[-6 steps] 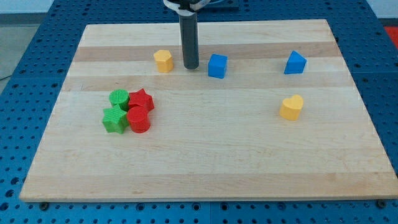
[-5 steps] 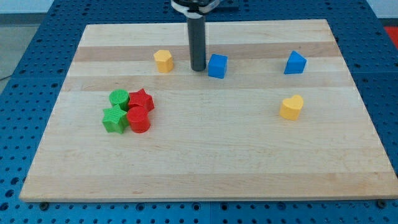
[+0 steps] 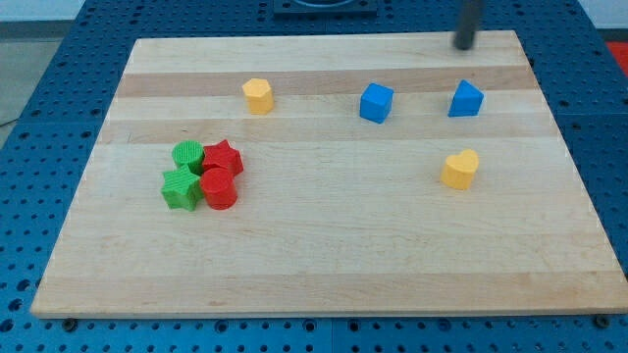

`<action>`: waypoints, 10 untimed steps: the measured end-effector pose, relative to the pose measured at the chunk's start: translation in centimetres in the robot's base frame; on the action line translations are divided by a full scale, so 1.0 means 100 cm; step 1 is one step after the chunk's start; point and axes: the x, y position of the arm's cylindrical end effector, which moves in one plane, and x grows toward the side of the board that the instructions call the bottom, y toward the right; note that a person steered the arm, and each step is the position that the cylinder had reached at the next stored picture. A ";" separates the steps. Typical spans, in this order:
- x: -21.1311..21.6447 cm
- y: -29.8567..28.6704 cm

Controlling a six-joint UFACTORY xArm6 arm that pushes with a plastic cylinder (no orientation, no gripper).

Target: Move blue triangle closer to blue cube

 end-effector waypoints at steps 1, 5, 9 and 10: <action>0.042 0.047; 0.123 -0.123; 0.170 -0.127; 0.142 -0.141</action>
